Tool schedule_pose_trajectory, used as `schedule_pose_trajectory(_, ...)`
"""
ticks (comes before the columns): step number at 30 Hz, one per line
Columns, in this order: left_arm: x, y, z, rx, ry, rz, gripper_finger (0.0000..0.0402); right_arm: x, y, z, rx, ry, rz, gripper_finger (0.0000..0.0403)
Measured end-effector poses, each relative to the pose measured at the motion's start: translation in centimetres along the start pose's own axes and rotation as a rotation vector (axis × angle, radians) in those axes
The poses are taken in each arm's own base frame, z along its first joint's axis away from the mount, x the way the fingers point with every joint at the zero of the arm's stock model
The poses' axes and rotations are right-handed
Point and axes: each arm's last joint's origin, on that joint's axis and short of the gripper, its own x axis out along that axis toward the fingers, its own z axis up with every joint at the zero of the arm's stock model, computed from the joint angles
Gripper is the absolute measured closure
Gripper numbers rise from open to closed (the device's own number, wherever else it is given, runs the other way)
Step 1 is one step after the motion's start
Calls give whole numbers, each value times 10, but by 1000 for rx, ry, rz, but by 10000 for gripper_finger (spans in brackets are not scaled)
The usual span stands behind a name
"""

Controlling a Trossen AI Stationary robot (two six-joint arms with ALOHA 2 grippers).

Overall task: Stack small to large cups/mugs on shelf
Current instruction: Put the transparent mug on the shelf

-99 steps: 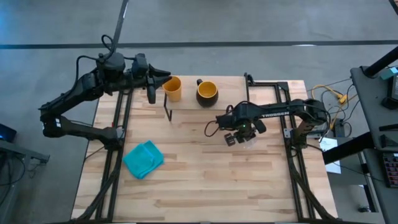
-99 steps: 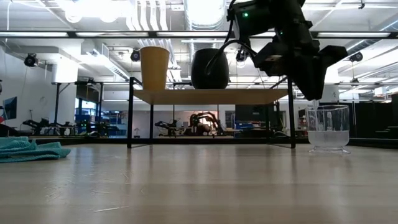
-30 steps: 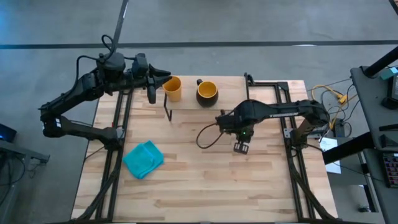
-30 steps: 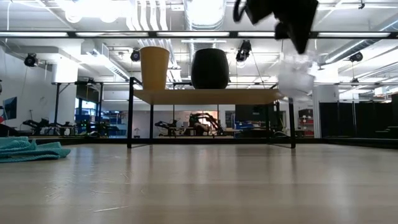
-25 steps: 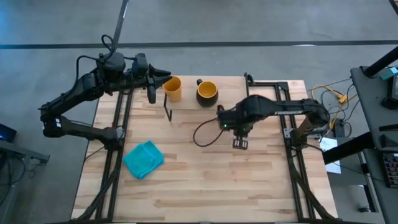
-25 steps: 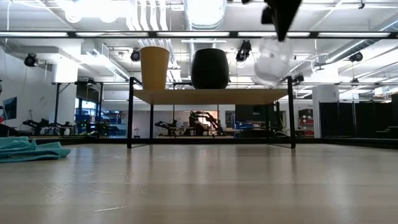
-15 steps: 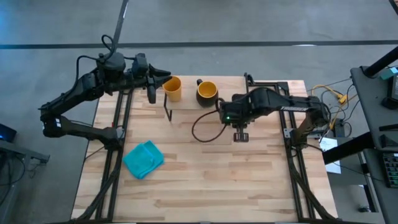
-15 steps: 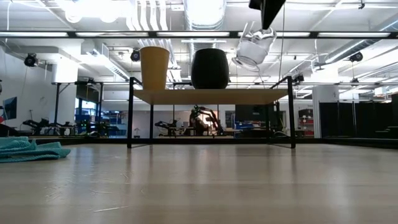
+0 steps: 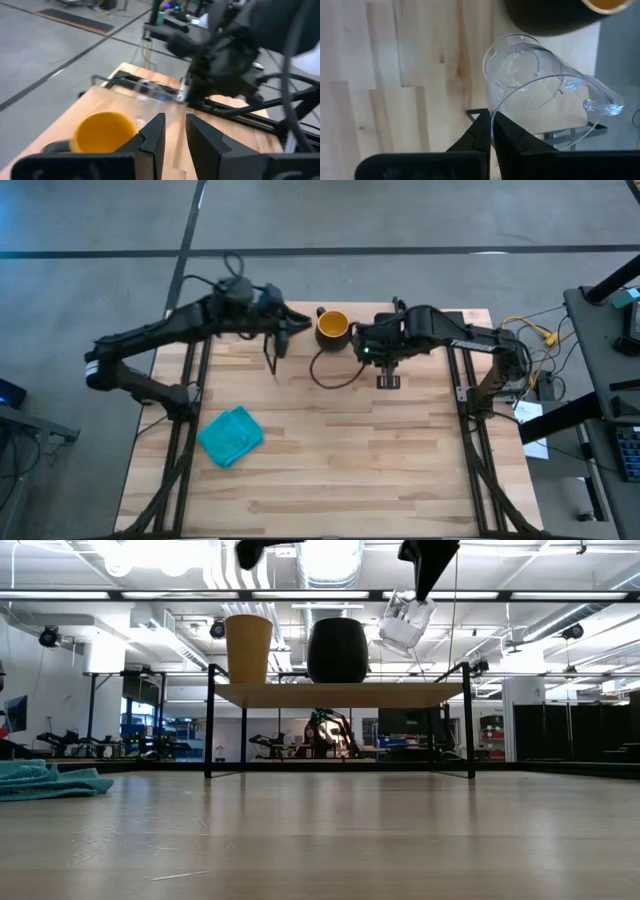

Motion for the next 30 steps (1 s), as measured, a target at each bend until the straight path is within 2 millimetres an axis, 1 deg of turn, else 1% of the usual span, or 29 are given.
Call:
schedule_pose_trajectory(4,28,-6,-4,8,1,-44,338,1,-12,-4,19,4,-9,394)
schedule_pose_trajectory(6,41,-6,-8,5,9,-48,338,1,-16,-6,17,5,-12,394)
schedule_pose_trajectory(11,69,-3,-19,-68,28,-49,338,-3,-22,-10,2,-2,-17,394)
schedule_pose_trajectory(16,85,-2,-23,-67,36,-51,338,-8,-23,-14,-4,-18,-19,394)
schedule_pose_trajectory(22,100,-2,-17,-34,29,-71,338,-9,-23,-15,-36,-21,-19,394)
schedule_pose_trajectory(25,109,-2,-18,-32,39,-89,338,-9,-23,-15,-39,-21,-19,394)
schedule_pose_trajectory(30,118,-1,-17,-36,38,-87,338,-14,-24,-18,-35,-33,-21,394)
